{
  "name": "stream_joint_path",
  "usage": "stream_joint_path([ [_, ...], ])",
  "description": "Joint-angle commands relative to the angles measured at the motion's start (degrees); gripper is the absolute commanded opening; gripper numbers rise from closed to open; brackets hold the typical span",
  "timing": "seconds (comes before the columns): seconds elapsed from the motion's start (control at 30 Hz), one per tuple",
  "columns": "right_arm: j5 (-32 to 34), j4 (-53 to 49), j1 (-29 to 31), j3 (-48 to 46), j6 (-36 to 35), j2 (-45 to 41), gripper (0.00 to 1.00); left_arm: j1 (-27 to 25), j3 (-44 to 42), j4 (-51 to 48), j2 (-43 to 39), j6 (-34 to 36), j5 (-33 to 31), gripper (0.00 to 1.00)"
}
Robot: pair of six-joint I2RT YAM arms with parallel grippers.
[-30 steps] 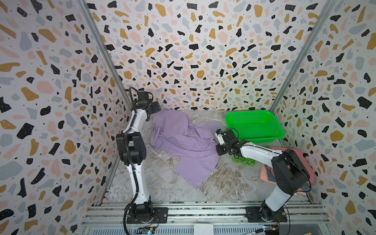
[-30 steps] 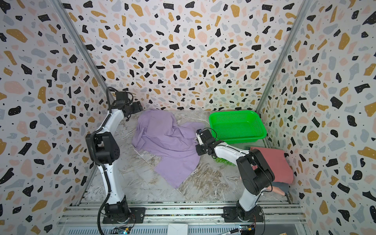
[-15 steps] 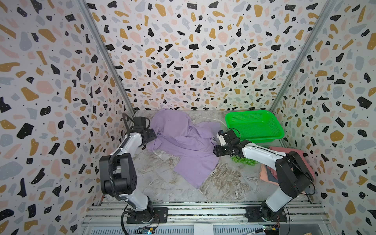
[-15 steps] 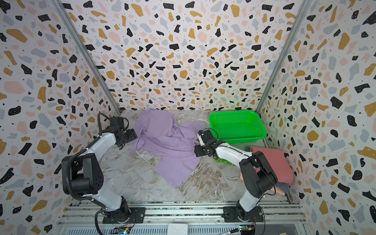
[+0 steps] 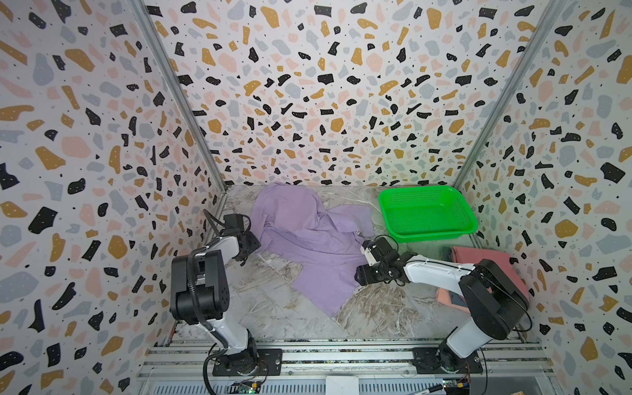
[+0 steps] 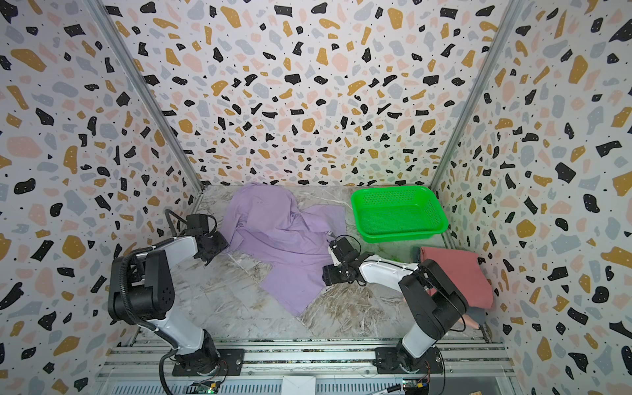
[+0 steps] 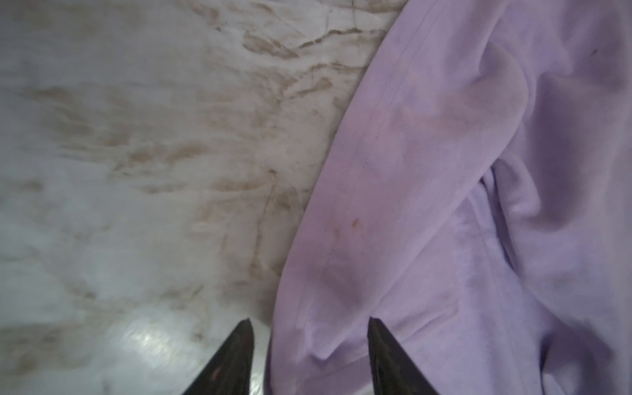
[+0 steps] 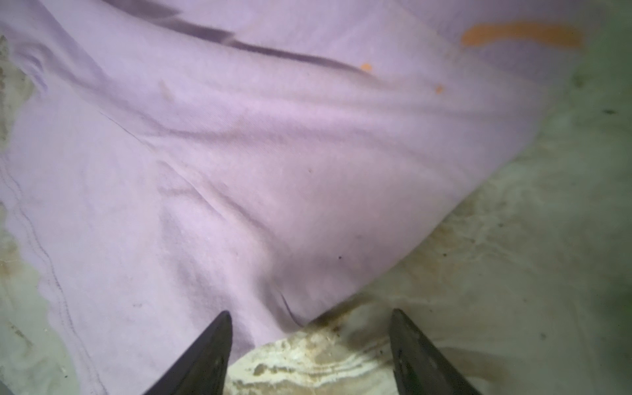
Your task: Fold and stack the t-shirts
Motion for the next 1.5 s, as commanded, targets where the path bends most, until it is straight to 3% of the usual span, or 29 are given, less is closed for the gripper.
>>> stream_joint_path([
  [0.0, 0.04, 0.04, 2.71, -0.09, 2.29, 3.09, 0.73, 0.45, 1.24, 4.20, 1.32, -0.16, 2.99, 0.33],
  [0.1, 0.86, 0.93, 5.29, 1.01, 2.71, 6.55, 0.72, 0.45, 0.87, 5.51, 1.32, -0.47, 3.38, 0.21],
  [0.17, 1.39, 0.77, 6.19, 1.85, 3.37, 9.09, 0.65, 0.45, 1.02, 5.52, 1.16, -0.26, 3.63, 0.14],
  [0.23, 1.95, 1.18, 6.65, 2.13, 3.73, 10.60, 0.47, 0.39, 0.85, 5.59, 0.84, -0.20, 3.53, 0.09],
  [0.3, 4.29, 0.94, 6.88, 2.41, 4.43, 10.82, 0.19, 0.44, 0.68, 5.35, 0.38, -0.11, 3.17, 0.03],
  [0.37, 6.81, 0.97, 6.80, 2.84, 4.57, 9.52, 0.08, 0.55, 0.76, 4.11, -0.61, -0.15, 1.68, 0.00],
  [0.5, 9.95, 1.34, 3.84, 5.36, 3.17, 7.97, 0.06, 1.73, 0.13, -0.66, -5.62, -2.03, -0.81, 0.00],
  [0.63, 8.90, 3.41, -2.49, 12.87, -0.37, 12.02, 0.05, 1.70, -3.77, -4.12, -15.63, -5.30, 5.12, 0.00],
  [0.77, 5.90, 3.04, -5.83, 28.52, -4.25, 22.17, 0.05, -0.11, -6.81, -10.18, -24.17, -5.78, 14.35, 0.00],
  [0.93, 2.16, -0.39, -5.82, 53.70, -4.89, 38.27, 0.05, -7.38, -3.85, -26.64, -31.63, 6.38, 23.16, 0.00],
  [1.0, -1.15, -0.03, -5.50, 62.40, -3.79, 44.12, 0.08, -11.31, -3.35, -29.68, -34.54, 7.93, 26.37, 0.00],
  [1.1, -7.87, 2.25, -3.91, 73.27, -4.08, 51.73, 0.13, -15.50, -4.66, -26.96, -39.10, 6.14, 32.44, 0.09],
  [1.17, -14.77, 4.48, -2.59, 78.07, -5.73, 54.91, 0.20, -16.31, -4.39, -25.81, -41.01, 5.15, 33.21, 0.29],
  [1.2, -16.82, 4.25, -1.98, 80.44, -6.53, 55.96, 0.27, -16.32, -3.77, -25.53, -41.46, 4.82, 33.02, 0.38],
  [1.27, -16.25, 3.17, -1.91, 81.70, -7.46, 55.55, 0.54, -16.32, -2.08, -25.53, -41.70, 5.18, 30.94, 0.57],
  [1.3, -13.91, 3.29, -2.29, 79.93, -7.84, 53.73, 0.60, -16.26, -1.07, -25.31, -41.32, 5.49, 29.10, 0.63],
  [1.4, -8.61, 9.72, -4.60, 66.53, -7.63, 43.49, 0.63, -16.24, 2.27, -24.35, -37.20, 5.98, 22.87, 0.77],
  [1.47, -8.20, 12.74, -6.48, 58.15, -6.04, 36.51, 0.65, -16.19, 4.13, -22.97, -33.44, 6.96, 18.59, 0.82],
])
